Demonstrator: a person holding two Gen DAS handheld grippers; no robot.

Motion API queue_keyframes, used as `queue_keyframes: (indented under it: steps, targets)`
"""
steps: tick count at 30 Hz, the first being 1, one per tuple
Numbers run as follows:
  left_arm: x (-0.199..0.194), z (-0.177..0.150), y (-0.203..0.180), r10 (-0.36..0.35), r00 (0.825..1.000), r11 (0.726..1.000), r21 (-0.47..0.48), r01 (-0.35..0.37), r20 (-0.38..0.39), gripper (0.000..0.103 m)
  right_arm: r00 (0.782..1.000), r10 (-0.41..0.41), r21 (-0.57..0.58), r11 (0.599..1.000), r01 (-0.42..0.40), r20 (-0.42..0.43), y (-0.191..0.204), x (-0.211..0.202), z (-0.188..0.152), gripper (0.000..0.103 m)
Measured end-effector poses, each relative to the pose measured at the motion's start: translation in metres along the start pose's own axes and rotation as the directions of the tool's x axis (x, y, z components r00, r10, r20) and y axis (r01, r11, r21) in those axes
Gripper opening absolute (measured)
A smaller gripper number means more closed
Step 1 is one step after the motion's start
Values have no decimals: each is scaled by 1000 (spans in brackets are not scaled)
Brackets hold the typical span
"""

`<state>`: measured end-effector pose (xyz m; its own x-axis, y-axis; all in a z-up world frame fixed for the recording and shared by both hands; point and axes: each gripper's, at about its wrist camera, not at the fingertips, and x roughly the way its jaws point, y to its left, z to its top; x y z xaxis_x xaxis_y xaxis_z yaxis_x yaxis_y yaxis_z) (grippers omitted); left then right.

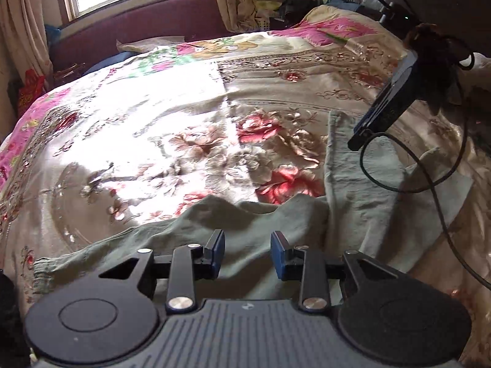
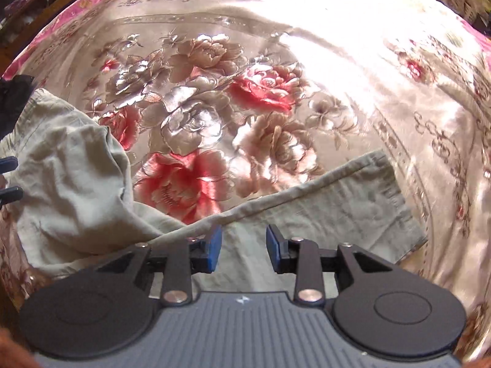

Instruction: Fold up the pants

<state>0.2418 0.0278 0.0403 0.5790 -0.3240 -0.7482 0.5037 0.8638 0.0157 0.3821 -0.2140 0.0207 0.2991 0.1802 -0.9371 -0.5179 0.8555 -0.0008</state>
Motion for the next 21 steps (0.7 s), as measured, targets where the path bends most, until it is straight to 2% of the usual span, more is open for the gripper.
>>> queue_keyframes:
  steps: [3,6,8,10,12,17,19,21]
  targets:
    - [33,14,-35,-75,997,997,-2,75,-12,48,1000,-19,-244,970,13,-22,-18,5,5,33]
    - [59,23,-52,-119,992,993,12,120,-39,48,998,-45,-500,866,18,-42,-17,17,6,33]
    - [70,26,-55,-150,986,988,16,151,-66,48,995,-86,-649,761,29,-57,-17,30,7,33]
    - [80,27,-58,-158,983,987,18,161,-92,48,994,-92,-734,679,23,-55,-22,40,9,34]
    - [87,26,-61,-177,977,984,10,180,-122,48,993,-108,-791,612,26,-51,-25,50,12,40]
    - [101,23,-63,-198,967,979,17,203,-162,48,975,-144,-902,421,-95,-169,-32,84,10,41]
    - [106,22,-62,-203,964,978,8,207,-172,48,971,-149,-913,393,-114,-185,-34,90,10,41]
    - [110,23,-60,-203,963,978,3,206,-178,48,968,-148,-906,402,-130,-204,-35,92,14,39]
